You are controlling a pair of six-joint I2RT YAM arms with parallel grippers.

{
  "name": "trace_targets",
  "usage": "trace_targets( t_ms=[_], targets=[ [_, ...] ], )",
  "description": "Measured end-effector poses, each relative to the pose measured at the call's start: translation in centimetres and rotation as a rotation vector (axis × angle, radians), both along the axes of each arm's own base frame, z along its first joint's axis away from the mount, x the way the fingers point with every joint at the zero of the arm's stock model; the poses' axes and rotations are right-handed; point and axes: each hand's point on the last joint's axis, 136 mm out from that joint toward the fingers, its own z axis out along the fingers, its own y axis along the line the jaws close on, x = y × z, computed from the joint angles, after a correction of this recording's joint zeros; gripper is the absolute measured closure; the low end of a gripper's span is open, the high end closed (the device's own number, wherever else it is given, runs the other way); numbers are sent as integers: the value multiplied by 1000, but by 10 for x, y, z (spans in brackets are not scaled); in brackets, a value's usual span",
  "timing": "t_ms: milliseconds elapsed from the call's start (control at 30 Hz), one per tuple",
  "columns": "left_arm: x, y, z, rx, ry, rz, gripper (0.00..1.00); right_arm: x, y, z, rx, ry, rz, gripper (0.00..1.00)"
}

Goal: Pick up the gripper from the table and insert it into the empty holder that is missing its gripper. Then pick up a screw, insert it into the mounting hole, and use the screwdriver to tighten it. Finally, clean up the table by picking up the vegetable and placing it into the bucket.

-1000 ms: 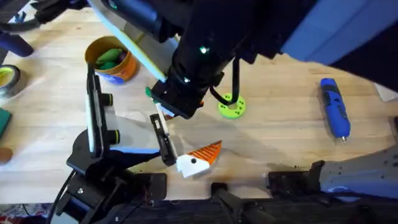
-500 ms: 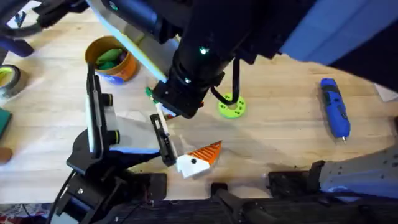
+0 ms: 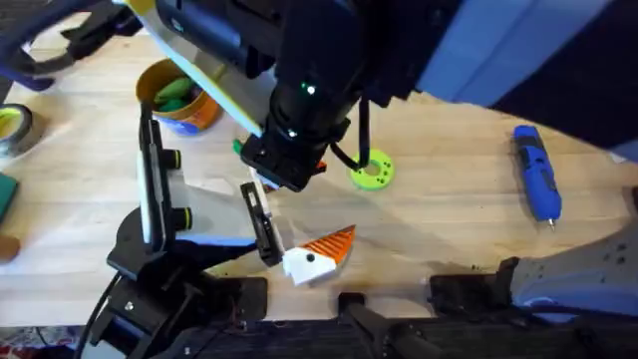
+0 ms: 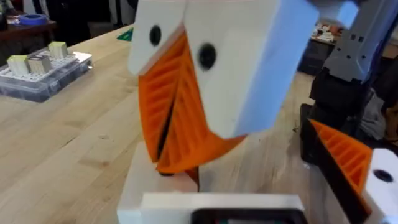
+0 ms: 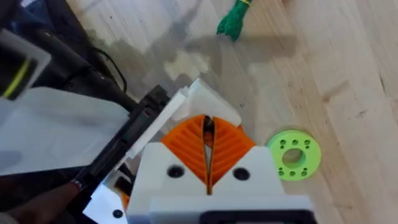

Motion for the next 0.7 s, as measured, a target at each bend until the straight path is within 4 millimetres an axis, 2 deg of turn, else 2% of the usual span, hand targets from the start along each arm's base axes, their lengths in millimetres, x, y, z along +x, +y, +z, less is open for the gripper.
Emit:
trace_targets(
  t_ms=[100, 133, 200, 333, 367, 533, 700],
  targets=[
    [0, 0, 0, 0, 0, 0, 6, 0, 0, 0, 0, 0, 0, 981],
    [0, 0, 0, 0, 0, 0, 6, 0, 0, 0, -1, 0, 0, 915],
    [0, 0, 0, 0, 0, 0, 6, 0, -1, 0, -3, 0, 1, 697],
    [1, 0, 0, 0, 0, 4, 6, 7, -8, 0, -26, -22, -16, 108],
    [1, 0, 0, 0, -1, 4, 6, 10, -11, 1, -28, -26, -25, 33],
    [1, 0, 0, 1, -5, 3, 6, 11, -23, 7, -27, -12, -46, 7],
    [1, 0, 0, 1, -5, 3, 6, 21, -49, 27, -3, -18, -111, 7]
  ],
)
